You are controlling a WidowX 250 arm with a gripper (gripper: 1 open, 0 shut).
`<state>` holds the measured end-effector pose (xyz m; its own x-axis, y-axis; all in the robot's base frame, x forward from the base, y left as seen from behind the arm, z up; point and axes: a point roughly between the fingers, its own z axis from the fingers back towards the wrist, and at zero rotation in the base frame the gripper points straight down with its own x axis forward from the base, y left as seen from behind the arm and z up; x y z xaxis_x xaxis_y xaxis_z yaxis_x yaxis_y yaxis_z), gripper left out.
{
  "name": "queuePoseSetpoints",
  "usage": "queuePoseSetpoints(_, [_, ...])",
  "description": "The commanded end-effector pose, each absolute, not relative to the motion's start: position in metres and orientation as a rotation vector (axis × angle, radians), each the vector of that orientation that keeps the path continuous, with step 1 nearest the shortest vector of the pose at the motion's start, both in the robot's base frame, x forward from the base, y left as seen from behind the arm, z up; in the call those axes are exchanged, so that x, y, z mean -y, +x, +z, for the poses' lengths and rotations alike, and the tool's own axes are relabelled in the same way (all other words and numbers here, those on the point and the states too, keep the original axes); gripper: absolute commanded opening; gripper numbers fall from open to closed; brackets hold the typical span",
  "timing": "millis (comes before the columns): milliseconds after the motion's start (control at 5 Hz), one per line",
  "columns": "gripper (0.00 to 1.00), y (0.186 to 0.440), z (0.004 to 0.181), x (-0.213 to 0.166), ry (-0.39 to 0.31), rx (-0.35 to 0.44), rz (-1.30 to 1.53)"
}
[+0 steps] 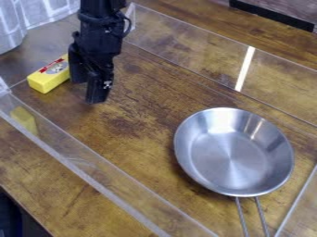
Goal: Put the yellow object in the silver pan
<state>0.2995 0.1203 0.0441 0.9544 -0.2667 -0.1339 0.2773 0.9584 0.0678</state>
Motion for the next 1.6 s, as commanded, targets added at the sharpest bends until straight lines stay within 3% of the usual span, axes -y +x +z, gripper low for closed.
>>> queuePoseSetpoints(0, [1.0, 0.301, 0.052, -0.133, 0.098, -0.085, -0.247])
queuePoseSetpoints(1400, [1.0, 0.306, 0.049, -0.144, 0.119, 0.01, -0.251])
